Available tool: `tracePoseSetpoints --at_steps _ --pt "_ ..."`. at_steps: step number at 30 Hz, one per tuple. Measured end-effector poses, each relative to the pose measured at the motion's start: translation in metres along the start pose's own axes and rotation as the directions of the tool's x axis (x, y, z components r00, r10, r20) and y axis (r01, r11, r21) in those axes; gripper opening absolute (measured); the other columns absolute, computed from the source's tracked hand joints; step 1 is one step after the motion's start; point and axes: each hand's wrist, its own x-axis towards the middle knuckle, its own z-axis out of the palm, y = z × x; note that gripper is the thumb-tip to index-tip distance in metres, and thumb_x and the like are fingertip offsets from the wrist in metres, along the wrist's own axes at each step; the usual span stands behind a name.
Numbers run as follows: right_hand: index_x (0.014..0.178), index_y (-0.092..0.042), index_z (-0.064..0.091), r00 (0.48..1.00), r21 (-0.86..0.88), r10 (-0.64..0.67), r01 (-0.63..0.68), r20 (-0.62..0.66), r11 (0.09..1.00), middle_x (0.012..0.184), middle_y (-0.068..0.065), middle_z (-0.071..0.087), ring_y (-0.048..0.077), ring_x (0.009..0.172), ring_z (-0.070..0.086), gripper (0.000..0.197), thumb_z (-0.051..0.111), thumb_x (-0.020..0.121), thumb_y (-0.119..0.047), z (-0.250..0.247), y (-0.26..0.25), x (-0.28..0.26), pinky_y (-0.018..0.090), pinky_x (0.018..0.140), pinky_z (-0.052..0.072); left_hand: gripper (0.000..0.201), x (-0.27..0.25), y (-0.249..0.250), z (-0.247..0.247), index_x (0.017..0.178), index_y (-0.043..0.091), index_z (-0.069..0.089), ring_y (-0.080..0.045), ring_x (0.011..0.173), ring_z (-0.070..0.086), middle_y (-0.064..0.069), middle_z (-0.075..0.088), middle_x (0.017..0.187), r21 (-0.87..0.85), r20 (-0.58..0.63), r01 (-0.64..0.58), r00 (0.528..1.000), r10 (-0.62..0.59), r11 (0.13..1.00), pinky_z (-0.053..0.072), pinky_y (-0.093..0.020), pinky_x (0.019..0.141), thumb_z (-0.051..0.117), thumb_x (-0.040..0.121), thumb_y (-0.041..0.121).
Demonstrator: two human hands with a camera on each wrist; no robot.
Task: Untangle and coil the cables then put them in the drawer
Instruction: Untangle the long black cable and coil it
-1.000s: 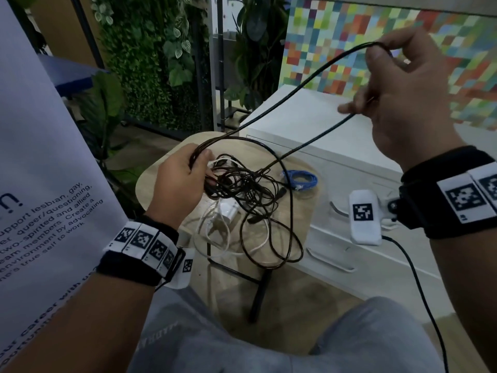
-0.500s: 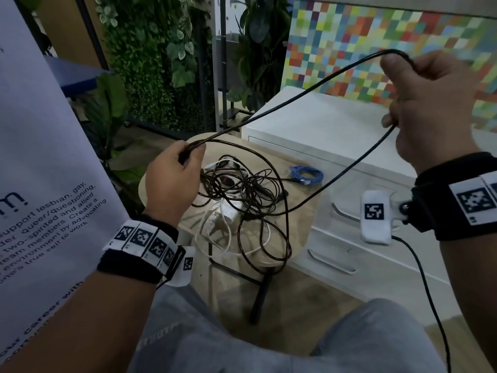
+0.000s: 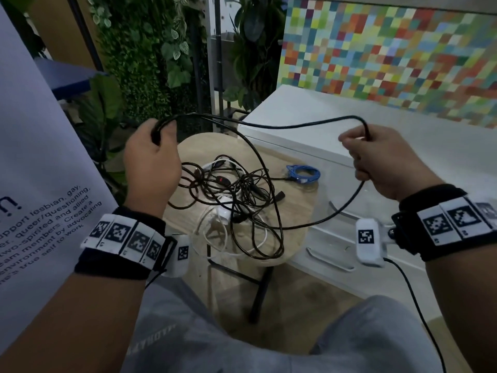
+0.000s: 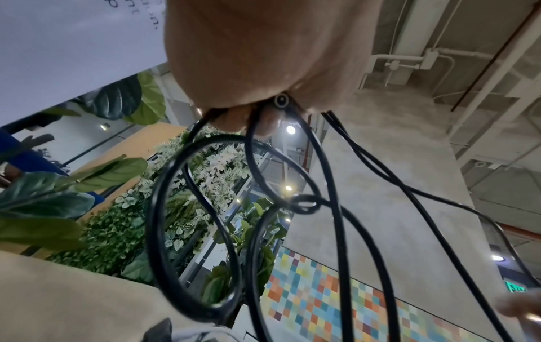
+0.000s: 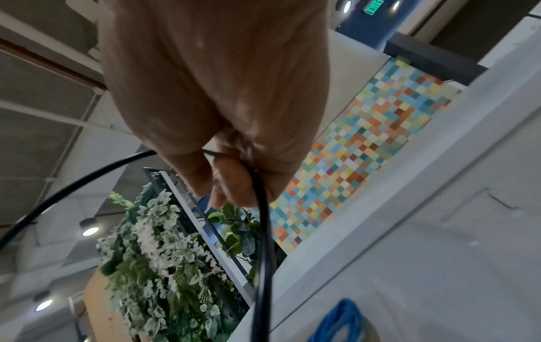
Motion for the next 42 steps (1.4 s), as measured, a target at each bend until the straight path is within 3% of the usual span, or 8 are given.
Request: tracePoseSetpoints --at_steps 4,7,15,19,23,28,34,42 --pt "0.087 -0.007 0.061 0.976 0.328 0.199 -0.218 0.09 0.919 0.064 0.009 0.053 0.025 0.052 0.055 0.05 0.047 0.106 -0.051 0.0 0.012 -0.011 0.04 0.06 0.06 0.037 0.005 -0.007 -0.001 0.079 0.011 0.052 -0.008 0.059 0.04 0.004 0.046 0.064 0.143 0.045 0.008 0.999 -0.014 0.99 0.032 -0.035 0.06 0.053 0.103 0.038" --pt "0.094 -0.011 0.056 0.957 0.262 0.266 -0.289 0.121 0.921 0.059 0.003 0.033 0.02 0.045 0.026 0.054 0.04 0.104 -0.062 0.0 0.018 -0.017 0.028 0.046 0.039 0.036 0.001 -0.019 0.003 0.083 0.013 0.061 -0.022 0.069 0.052 -0.001 0.057 0.069 0.241 0.125 0.023 0.991 -0.054 0.97 0.039 -0.037 0.063 0.056 0.101 0.044" --pt "0.108 -0.006 0.062 0.987 0.5 0.159 -0.152 0.029 0.852 0.072 0.002 0.041 0.015 0.056 0.033 0.027 0.041 0.093 0.003 -0.001 0.018 -0.027 0.027 0.048 0.032 0.054 -0.014 -0.044 0.012 0.14 0.028 0.05 -0.023 0.121 0.055 -0.005 0.057 0.134 0.404 0.268 0.071 0.944 -0.192 0.912 0.048 -0.042 0.098 0.071 0.093 0.046" --pt "0.119 -0.008 0.062 0.993 0.519 0.061 -0.105 0.1 0.848 0.073 0.004 0.047 0.015 0.058 0.045 0.033 0.038 0.1 0.006 0.013 0.006 -0.041 0.031 0.059 0.051 0.049 -0.036 -0.025 0.017 0.134 0.013 0.057 -0.026 0.122 0.053 -0.011 0.057 0.129 0.296 0.169 -0.27 0.959 0.228 0.916 0.044 -0.041 0.106 0.071 0.089 0.026" --pt "0.121 -0.01 0.058 0.991 0.597 -0.003 -0.078 0.133 0.798 0.072 0.004 0.051 0.015 0.057 0.047 0.032 0.033 0.104 0.003 0.029 -0.016 -0.05 0.035 0.064 0.058 0.018 -0.067 0.006 0.026 0.104 0.014 0.072 -0.007 0.084 0.064 0.005 0.07 0.095 -0.022 0.434 -0.527 0.76 0.483 0.85 0.056 -0.032 0.079 0.067 0.087 0.01" --pt "0.121 -0.009 0.054 0.988 0.73 -0.062 -0.06 0.139 0.681 0.073 0.004 0.051 0.013 0.055 0.048 0.028 0.031 0.108 0.0 0.04 -0.044 -0.048 0.034 0.068 0.06 0.044 -0.089 0.003 0.042 0.128 0.041 0.066 0.02 0.084 0.054 0.023 0.066 0.113 0.131 0.922 -0.471 0.381 0.067 0.872 0.048 -0.016 0.076 0.076 0.086 0.047" --pt "0.119 -0.003 0.052 0.986 0.86 -0.086 -0.077 0.139 0.505 0.076 0.011 0.056 0.02 0.061 0.058 0.024 0.031 0.108 0.002 0.044 -0.05 -0.043 0.044 0.077 0.062 0.017 -0.082 -0.007 0.046 0.1 0.036 0.064 -0.007 0.067 0.056 0.008 0.059 0.076 0.102 0.821 -0.347 0.558 0.117 0.932 0.052 -0.036 0.064 0.077 0.089 0.04" --pt "0.122 -0.007 0.05 0.984 0.884 -0.093 -0.092 0.151 0.458 0.077 0.014 0.059 0.025 0.066 0.066 0.018 0.036 0.11 -0.007 0.06 -0.058 -0.036 0.045 0.076 0.062 0.012 -0.085 0.002 0.053 0.101 0.03 0.067 -0.011 0.068 0.061 0.007 0.065 0.076 0.108 0.807 -0.314 0.582 0.101 0.943 0.054 -0.036 0.065 0.063 0.099 0.042"
